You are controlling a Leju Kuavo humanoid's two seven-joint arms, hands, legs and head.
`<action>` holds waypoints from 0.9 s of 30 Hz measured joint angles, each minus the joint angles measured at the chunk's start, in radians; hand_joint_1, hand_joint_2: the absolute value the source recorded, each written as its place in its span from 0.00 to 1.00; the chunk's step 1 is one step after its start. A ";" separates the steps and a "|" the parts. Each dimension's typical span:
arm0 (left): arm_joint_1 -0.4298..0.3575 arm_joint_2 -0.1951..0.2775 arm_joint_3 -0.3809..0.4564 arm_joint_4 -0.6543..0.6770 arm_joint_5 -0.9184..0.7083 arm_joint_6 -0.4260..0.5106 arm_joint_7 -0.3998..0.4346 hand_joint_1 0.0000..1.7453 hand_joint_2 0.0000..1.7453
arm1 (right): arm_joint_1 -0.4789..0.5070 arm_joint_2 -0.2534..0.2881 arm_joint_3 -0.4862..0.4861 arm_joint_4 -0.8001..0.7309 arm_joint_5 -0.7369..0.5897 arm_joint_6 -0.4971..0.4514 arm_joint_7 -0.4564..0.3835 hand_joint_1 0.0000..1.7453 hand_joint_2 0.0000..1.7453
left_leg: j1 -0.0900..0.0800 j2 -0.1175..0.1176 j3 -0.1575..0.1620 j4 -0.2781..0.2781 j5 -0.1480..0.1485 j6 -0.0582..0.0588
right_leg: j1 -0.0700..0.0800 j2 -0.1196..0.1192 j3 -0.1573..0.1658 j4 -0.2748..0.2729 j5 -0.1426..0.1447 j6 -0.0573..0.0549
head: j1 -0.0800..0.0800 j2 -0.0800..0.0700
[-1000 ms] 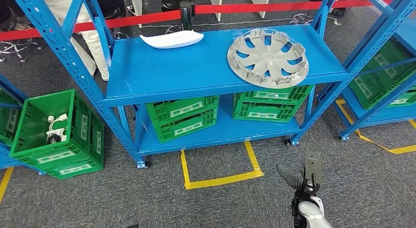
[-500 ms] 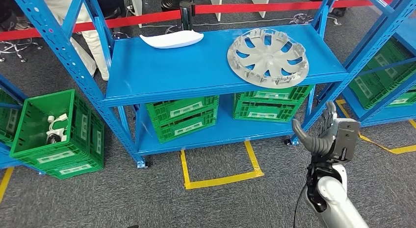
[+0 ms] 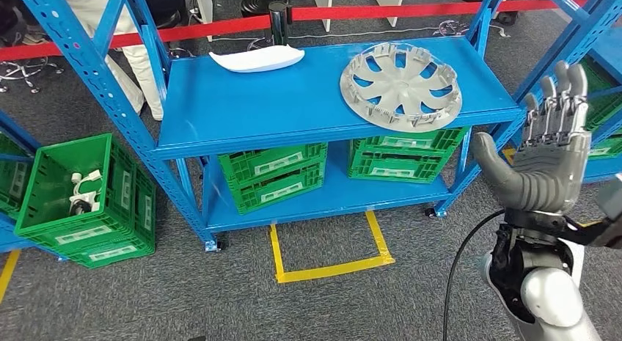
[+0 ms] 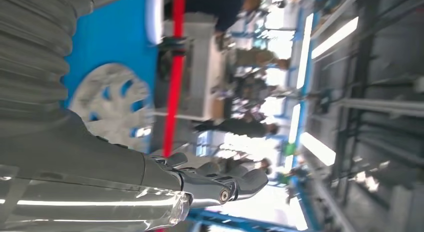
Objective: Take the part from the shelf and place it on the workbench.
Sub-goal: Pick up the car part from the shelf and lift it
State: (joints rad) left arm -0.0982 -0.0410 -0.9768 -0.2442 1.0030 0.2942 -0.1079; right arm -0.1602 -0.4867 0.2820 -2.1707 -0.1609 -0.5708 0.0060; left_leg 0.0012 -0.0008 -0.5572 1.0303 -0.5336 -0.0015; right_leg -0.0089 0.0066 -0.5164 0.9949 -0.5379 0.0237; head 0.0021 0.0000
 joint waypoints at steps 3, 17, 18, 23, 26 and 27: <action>-0.001 -0.001 -0.003 0.002 0.008 -0.001 -0.010 0.00 0.00 | -0.016 -0.016 0.008 -0.090 0.021 0.012 0.024 0.00 1.00 | 0.000 -0.001 0.000 0.000 0.000 0.000 | 0.000 0.000 0.000 0.000 0.000 0.000 | 0.000 0.000; -0.010 -0.001 -0.028 0.006 0.009 -0.007 -0.014 0.00 0.00 | -0.016 -0.043 0.039 -0.217 0.014 0.008 0.033 0.00 1.00 | -0.009 -0.004 0.004 -0.009 0.003 0.019 | -0.009 -0.001 0.002 -0.005 0.001 0.016 | -0.003 0.000; -0.011 -0.001 -0.028 0.007 0.009 -0.008 -0.014 0.00 0.00 | -0.016 -0.045 0.040 -0.220 0.015 0.008 0.033 0.00 1.00 | -0.006 -0.003 0.009 -0.018 0.008 0.024 | -0.009 -0.001 -0.003 0.006 -0.008 0.019 | -0.001 0.000; -0.012 -0.005 -0.029 0.009 0.009 -0.010 -0.012 0.00 0.00 | -0.010 -0.051 0.043 -0.226 0.014 0.007 0.032 0.00 1.00 | 0.000 -0.001 0.023 -0.032 0.009 0.033 | -0.012 -0.002 -0.139 0.257 -0.098 0.030 | 0.009 0.000; -0.012 -0.007 -0.031 0.011 0.009 -0.010 -0.011 0.00 0.00 | -0.009 -0.051 0.044 -0.226 0.014 0.006 0.030 0.00 1.00 | 0.003 -0.003 0.038 -0.031 -0.004 0.023 | -0.019 -0.004 -0.118 0.162 0.002 0.034 | 0.010 0.000; -0.012 -0.007 -0.032 0.011 0.009 -0.010 -0.011 0.00 0.00 | -0.009 -0.051 0.044 -0.226 0.014 0.006 0.030 0.00 1.00 | 0.002 -0.004 0.042 -0.030 -0.009 0.017 | -0.019 -0.004 -0.094 0.104 0.034 0.034 | 0.010 0.000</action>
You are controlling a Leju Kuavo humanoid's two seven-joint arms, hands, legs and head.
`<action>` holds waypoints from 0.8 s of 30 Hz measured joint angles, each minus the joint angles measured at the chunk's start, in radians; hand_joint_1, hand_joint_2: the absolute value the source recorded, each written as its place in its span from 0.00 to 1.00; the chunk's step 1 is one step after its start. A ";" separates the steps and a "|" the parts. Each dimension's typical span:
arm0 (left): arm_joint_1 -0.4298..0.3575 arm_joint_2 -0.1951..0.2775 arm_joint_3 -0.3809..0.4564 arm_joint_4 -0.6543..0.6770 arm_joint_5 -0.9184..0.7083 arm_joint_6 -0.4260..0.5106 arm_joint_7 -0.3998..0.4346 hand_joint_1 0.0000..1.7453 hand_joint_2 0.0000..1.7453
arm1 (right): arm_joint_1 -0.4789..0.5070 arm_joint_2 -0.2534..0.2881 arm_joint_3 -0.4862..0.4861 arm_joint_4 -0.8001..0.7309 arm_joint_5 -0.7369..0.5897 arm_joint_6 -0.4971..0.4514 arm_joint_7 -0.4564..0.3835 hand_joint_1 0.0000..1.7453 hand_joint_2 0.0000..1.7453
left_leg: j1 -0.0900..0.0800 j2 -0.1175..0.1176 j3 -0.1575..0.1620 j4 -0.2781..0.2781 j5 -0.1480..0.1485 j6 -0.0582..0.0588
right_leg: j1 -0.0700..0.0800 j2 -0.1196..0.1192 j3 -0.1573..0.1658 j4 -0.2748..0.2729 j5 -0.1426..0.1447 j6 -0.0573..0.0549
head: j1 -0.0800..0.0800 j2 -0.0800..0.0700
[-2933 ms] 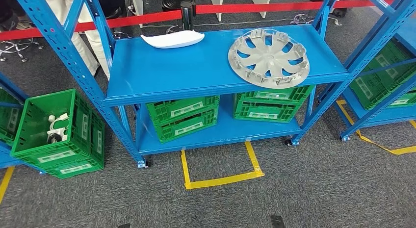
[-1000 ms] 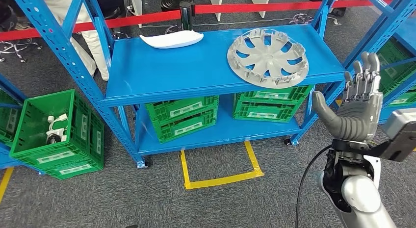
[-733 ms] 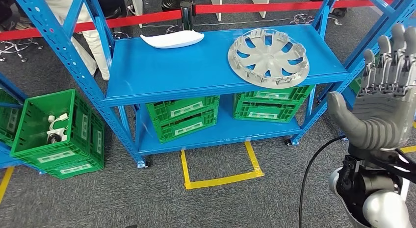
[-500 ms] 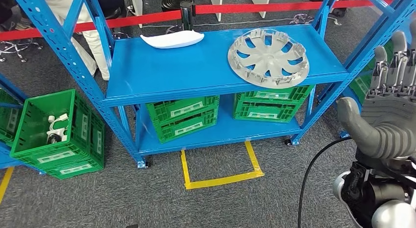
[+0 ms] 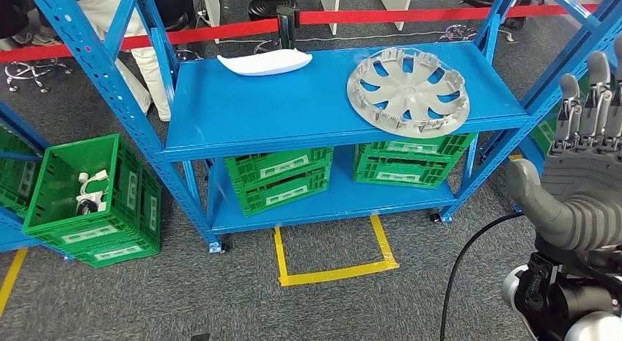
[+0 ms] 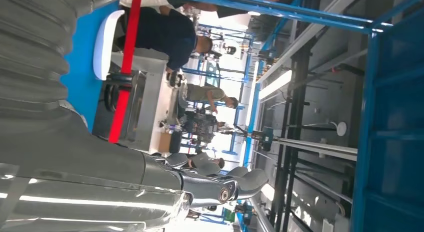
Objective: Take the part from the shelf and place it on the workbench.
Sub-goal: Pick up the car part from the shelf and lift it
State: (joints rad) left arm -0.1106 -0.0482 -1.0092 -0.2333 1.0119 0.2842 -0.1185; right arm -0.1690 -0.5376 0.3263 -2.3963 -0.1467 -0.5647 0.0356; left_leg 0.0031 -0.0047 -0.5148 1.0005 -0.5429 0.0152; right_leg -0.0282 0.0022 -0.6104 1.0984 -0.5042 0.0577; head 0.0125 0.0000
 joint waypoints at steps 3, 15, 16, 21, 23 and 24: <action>-0.002 0.000 -0.002 0.001 0.000 0.000 0.000 0.00 0.00 | 0.002 0.000 0.003 -0.002 0.000 -0.001 -0.001 0.00 1.00 | -0.004 0.000 -0.001 0.003 -0.009 -0.018 | 0.004 0.000 0.034 -0.083 0.011 -0.016 | -0.004 0.000; -0.004 0.001 -0.009 0.001 -0.001 0.000 0.002 0.00 0.00 | 0.011 0.001 0.009 -0.011 -0.001 -0.001 -0.007 0.00 1.00 | -0.003 0.004 -0.134 0.151 0.019 -0.028 | 0.011 0.000 0.075 -0.093 -0.025 -0.055 | -0.027 0.000; -0.004 0.002 -0.010 0.002 -0.001 0.000 0.002 0.00 0.00 | 0.011 0.001 0.009 -0.011 -0.001 -0.001 -0.008 0.00 1.00 | -0.006 0.003 -0.113 0.100 0.044 -0.022 | 0.012 0.002 0.081 -0.093 -0.030 -0.051 | -0.027 0.000; -0.004 0.003 -0.014 0.002 -0.001 0.000 0.002 0.00 0.00 | 0.012 0.001 0.012 -0.011 -0.003 -0.001 -0.010 0.00 1.00 | -0.009 0.001 -0.081 0.031 0.041 -0.001 | 0.010 0.002 0.080 -0.089 -0.046 -0.024 | -0.026 0.000; -0.004 0.002 -0.016 0.003 -0.001 0.000 0.001 0.00 0.00 | 0.011 0.000 0.013 -0.011 -0.003 -0.001 -0.010 0.00 1.00 | -0.004 0.002 -0.070 0.022 0.040 0.008 | 0.009 0.001 0.049 -0.021 -0.083 -0.014 | -0.017 0.000; -0.005 0.001 -0.017 0.003 -0.001 0.000 0.001 0.00 0.00 | 0.012 0.000 0.013 -0.011 -0.003 -0.001 -0.010 0.00 1.00 | -0.005 0.004 -0.066 0.021 0.037 0.012 | 0.009 0.001 0.018 0.040 -0.109 -0.011 | -0.011 0.000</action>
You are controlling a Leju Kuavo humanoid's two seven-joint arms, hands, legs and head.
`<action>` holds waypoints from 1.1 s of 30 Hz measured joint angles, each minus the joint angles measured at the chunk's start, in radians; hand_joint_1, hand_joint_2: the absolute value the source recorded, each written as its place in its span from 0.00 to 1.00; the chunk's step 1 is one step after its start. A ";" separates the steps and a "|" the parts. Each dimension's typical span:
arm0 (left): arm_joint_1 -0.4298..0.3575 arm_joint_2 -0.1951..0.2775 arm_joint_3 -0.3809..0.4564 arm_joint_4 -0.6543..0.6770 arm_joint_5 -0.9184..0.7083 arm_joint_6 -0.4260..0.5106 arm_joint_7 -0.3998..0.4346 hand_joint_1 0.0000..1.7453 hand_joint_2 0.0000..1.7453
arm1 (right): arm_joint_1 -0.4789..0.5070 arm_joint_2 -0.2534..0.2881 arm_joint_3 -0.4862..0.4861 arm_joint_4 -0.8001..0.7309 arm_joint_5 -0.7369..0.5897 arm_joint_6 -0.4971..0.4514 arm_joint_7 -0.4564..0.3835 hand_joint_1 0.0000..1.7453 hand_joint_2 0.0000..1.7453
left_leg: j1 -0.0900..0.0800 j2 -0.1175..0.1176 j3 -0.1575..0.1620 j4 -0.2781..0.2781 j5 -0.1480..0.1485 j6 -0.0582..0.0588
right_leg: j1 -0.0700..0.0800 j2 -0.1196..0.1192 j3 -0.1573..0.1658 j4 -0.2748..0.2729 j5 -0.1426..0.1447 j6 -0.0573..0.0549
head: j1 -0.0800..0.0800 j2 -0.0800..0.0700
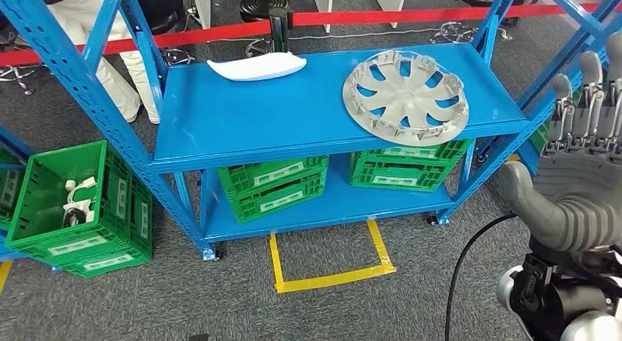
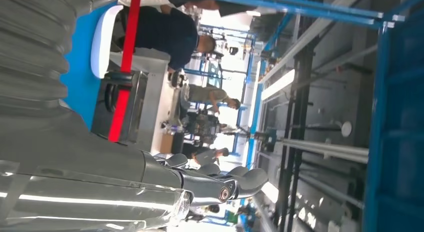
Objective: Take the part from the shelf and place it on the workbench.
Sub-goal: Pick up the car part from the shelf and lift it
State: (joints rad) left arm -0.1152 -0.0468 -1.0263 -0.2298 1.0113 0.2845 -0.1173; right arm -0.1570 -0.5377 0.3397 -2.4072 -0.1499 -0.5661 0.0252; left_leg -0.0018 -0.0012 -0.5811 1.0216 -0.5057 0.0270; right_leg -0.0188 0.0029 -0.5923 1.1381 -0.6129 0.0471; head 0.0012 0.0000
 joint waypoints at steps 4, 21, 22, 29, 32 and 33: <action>0.000 -0.002 -0.002 0.002 0.000 0.000 0.001 0.00 0.00 | 0.003 0.000 0.002 0.000 -0.006 0.000 0.000 0.00 1.00 | -0.004 0.002 0.016 0.001 -0.013 0.006 | 0.000 0.000 -0.086 0.121 0.003 0.003 | 0.011 0.000; -0.001 -0.001 -0.003 0.006 0.000 -0.001 0.000 0.00 0.00 | 0.003 0.003 0.006 -0.002 -0.008 0.000 -0.002 0.00 1.00 | 0.012 0.002 -0.079 0.153 -0.040 -0.053 | -0.002 -0.005 0.045 -0.143 0.105 -0.042 | -0.012 0.000; -0.001 0.000 -0.003 0.006 0.000 -0.002 0.000 0.00 0.00 | 0.003 0.003 0.007 -0.002 -0.008 0.000 -0.002 0.00 1.00 | 0.012 0.003 -0.050 0.093 -0.011 -0.051 | -0.001 -0.005 0.051 -0.142 0.100 -0.037 | -0.014 0.000; -0.002 -0.001 -0.003 0.006 0.000 -0.004 -0.002 0.00 0.00 | 0.001 0.002 0.008 -0.002 -0.009 0.000 -0.005 0.00 1.00 | 0.009 0.002 0.002 0.002 -0.002 -0.013 | -0.005 -0.005 0.042 -0.095 0.058 0.001 | -0.004 0.000; -0.002 -0.001 -0.003 0.006 0.000 -0.005 -0.002 0.00 0.00 | 0.003 0.002 0.008 -0.002 -0.009 0.000 -0.006 0.00 1.00 | 0.007 0.005 0.011 0.001 -0.010 -0.001 | -0.006 -0.004 -0.058 0.090 -0.015 0.006 | 0.011 0.000; -0.001 -0.001 -0.003 0.006 0.000 -0.005 -0.002 0.00 0.00 | 0.003 0.002 0.009 -0.001 -0.009 0.000 -0.006 0.00 1.00 | 0.005 0.005 0.015 0.001 -0.013 0.001 | -0.006 -0.004 -0.085 0.131 -0.018 0.006 | 0.012 0.000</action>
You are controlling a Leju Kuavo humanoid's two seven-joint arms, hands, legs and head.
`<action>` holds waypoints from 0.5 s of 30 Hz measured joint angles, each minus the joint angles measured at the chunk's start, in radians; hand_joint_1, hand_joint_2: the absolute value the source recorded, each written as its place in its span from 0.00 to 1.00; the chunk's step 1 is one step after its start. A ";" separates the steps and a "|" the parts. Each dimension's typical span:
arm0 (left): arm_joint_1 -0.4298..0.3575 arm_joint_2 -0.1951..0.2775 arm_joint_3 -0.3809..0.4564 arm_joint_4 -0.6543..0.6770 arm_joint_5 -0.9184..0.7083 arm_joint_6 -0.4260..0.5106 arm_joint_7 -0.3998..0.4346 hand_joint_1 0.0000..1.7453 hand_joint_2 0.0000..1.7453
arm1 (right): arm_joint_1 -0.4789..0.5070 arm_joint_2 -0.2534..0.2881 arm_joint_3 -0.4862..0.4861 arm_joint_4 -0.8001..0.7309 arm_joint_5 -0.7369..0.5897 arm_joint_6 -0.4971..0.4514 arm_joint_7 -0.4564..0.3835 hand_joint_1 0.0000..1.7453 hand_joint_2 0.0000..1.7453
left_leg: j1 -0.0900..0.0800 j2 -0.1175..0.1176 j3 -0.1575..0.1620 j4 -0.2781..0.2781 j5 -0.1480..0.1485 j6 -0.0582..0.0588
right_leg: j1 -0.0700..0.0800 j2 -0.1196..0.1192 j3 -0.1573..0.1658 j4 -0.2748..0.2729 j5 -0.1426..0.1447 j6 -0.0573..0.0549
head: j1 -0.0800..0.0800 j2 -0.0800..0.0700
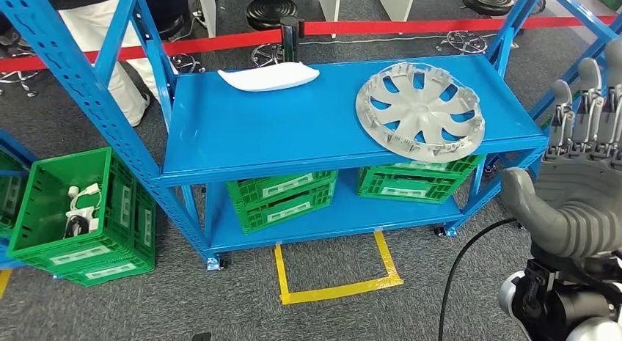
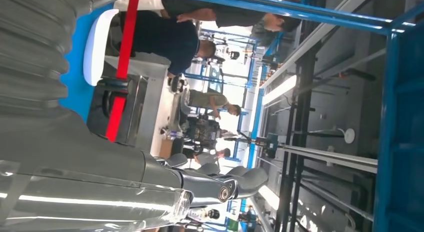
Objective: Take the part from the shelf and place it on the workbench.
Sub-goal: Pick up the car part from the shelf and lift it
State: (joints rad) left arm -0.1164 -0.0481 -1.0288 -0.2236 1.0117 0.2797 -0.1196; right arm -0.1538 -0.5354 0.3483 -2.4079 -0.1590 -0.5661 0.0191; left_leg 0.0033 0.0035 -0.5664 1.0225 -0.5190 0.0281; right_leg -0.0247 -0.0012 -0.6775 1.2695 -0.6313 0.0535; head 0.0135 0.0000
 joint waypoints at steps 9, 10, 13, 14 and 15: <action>-0.003 -0.003 0.000 0.000 0.000 -0.004 -0.002 0.00 0.00 | -0.001 0.000 -0.001 0.003 -0.003 0.000 -0.003 0.00 1.00 | -0.005 -0.002 0.035 -0.006 -0.036 -0.030 | 0.013 0.000 0.087 -0.256 0.146 -0.041 | -0.001 0.000; -0.004 -0.002 0.000 0.000 -0.001 -0.005 -0.003 0.00 0.00 | -0.001 0.000 -0.001 0.003 -0.003 0.000 -0.003 0.00 1.00 | -0.004 -0.002 0.035 0.000 -0.043 -0.036 | 0.011 0.000 0.094 -0.263 0.145 -0.045 | -0.002 0.000; -0.004 -0.001 0.000 0.000 -0.001 -0.006 -0.003 0.00 0.00 | -0.001 0.000 0.000 0.003 -0.006 0.000 -0.004 0.00 1.00 | -0.001 -0.004 -0.032 0.133 -0.100 -0.052 | 0.007 -0.003 0.116 -0.275 0.137 -0.057 | -0.014 0.000; -0.003 -0.001 0.000 0.001 -0.001 -0.006 -0.003 0.00 0.00 | -0.001 0.001 0.000 0.004 -0.007 0.000 -0.005 0.00 1.00 | 0.000 -0.004 -0.074 0.200 -0.120 -0.055 | 0.007 -0.003 0.121 -0.275 0.132 -0.060 | -0.017 0.000; -0.001 0.000 0.000 0.001 -0.001 -0.006 -0.003 0.00 0.00 | 0.000 0.001 0.000 0.004 -0.008 0.000 -0.005 0.00 1.00 | 0.002 -0.004 -0.111 0.249 -0.127 -0.057 | 0.007 -0.003 0.127 -0.275 0.127 -0.060 | -0.019 0.000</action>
State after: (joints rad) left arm -0.1179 -0.0483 -1.0292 -0.2229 1.0105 0.2736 -0.1225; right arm -0.1540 -0.5344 0.3482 -2.4042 -0.1667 -0.5657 0.0145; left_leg 0.0053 -0.0010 -0.6773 1.2716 -0.6457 -0.0293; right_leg -0.0180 -0.0041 -0.5505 0.9947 -0.5047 -0.0064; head -0.0058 0.0000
